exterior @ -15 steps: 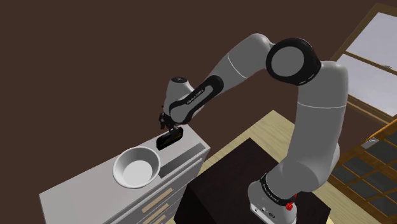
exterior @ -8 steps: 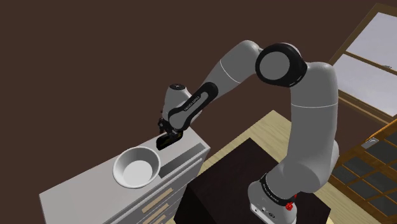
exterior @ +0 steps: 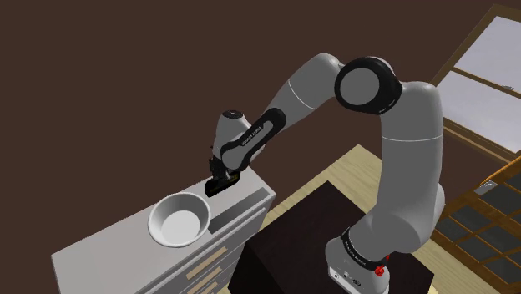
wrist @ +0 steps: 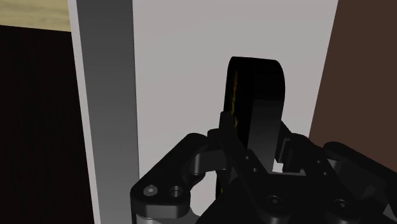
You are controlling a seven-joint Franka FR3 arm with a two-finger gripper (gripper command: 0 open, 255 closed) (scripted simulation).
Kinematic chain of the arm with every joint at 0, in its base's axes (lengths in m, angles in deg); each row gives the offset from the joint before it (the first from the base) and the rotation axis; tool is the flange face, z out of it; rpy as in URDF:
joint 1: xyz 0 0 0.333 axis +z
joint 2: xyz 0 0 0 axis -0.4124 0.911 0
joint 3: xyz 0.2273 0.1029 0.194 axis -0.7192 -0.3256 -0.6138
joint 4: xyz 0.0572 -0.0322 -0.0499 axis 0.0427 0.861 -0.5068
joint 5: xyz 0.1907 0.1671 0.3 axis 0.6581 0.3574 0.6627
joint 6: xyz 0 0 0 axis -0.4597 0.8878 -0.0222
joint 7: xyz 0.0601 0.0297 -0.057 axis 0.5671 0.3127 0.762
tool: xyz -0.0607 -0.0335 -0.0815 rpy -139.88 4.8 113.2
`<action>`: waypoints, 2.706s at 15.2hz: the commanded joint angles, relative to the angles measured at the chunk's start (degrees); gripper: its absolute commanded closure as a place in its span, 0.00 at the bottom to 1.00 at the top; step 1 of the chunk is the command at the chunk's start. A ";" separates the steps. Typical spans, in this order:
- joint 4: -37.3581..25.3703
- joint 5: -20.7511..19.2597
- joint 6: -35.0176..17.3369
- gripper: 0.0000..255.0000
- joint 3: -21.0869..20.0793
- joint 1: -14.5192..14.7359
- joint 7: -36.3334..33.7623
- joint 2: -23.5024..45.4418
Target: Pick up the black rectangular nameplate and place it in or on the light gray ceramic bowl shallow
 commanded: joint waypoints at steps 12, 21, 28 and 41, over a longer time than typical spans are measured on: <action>0.89 0.92 2.05 1.00 -1.16 -0.93 0.44 -2.93; 2.19 3.44 7.08 1.00 -3.69 -2.94 1.71 -9.32; 2.49 5.66 11.34 1.00 -5.40 -4.29 2.86 -14.03; 1.57 8.29 17.78 1.00 -8.38 -2.88 0.10 -20.19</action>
